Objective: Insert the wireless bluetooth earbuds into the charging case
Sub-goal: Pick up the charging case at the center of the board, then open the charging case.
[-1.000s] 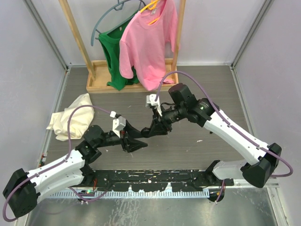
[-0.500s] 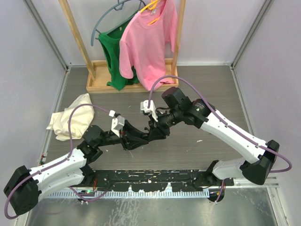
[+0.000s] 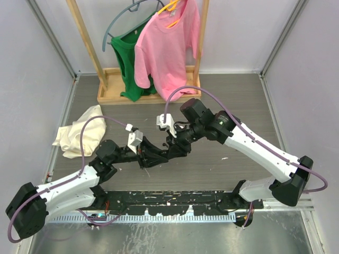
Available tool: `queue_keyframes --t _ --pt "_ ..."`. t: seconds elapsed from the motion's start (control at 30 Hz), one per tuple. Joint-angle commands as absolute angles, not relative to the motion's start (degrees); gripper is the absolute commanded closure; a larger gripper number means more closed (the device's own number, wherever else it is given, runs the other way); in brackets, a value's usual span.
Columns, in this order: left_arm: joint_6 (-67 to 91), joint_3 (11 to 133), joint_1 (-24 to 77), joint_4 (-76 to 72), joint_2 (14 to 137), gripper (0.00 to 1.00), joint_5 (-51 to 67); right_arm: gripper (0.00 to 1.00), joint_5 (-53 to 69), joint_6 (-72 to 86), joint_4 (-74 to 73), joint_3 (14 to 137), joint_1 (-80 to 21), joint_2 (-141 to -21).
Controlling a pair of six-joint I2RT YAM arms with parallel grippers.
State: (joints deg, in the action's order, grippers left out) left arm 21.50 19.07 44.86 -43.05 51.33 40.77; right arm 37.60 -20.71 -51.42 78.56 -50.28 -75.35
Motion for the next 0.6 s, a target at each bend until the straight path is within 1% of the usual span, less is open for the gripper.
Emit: queue_keyframes --t 0.0,0.1,0.23,0.4,0.57 --pt "18.0 20.6 44.8 -47.3 51.2 1.00 42.0 0.71 36.8 -19.8 -47.6 80.5 -51.0 -74.1" --pt "15.6 19.0 44.8 -47.9 50.3 1.00 40.1 0.58 35.5 -18.6 -45.4 78.8 -51.0 -71.8" --pt "13.3 15.9 44.8 -51.6 48.5 1.00 36.5 0.49 35.0 -16.8 -41.7 75.4 -51.0 -67.9" --pt "12.3 12.9 44.8 -55.5 46.6 1.00 32.8 0.42 34.5 -13.2 -31.7 67.8 -50.9 -62.6" --pt "12.2 11.3 44.8 -56.4 44.9 1.00 30.4 0.39 34.5 -7.3 -15.0 57.5 -51.0 -57.5"
